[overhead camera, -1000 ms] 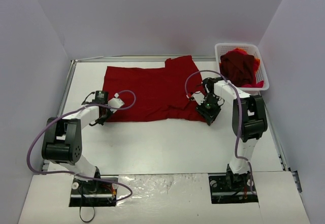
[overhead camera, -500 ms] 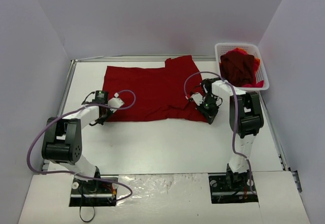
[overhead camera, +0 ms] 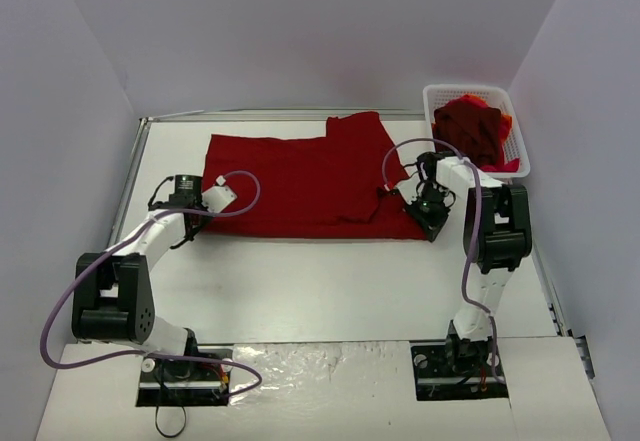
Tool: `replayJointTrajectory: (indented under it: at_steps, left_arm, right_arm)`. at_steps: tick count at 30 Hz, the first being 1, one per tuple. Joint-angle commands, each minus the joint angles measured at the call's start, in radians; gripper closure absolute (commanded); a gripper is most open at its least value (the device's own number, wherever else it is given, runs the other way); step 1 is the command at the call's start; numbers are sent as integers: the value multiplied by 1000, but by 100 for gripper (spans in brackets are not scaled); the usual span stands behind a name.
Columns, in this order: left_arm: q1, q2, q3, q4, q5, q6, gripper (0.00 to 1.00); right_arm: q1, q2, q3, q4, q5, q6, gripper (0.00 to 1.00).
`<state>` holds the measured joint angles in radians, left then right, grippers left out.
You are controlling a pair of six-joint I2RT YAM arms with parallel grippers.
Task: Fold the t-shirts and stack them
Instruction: Fold the flattened tshirt in 1/3 of the way
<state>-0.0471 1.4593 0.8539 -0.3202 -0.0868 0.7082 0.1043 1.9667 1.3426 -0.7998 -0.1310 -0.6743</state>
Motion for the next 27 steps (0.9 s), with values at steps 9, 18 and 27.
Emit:
replayJointTrajectory:
  at_steps: [9,18,27]
  left_arm:
    - [21,-4,-47,-40,-39,30,98]
    - [12,32,-82,-62,-16,22,98]
    - [-7,47,-64,-83,-30,-6,94]
  right_arm:
    - [-54,7,-42,-49,54,-44,100]
    - [-40,20,-28,-55,18,-34,100]
    - [-23,-12,-11,-104,-5,-39,75]
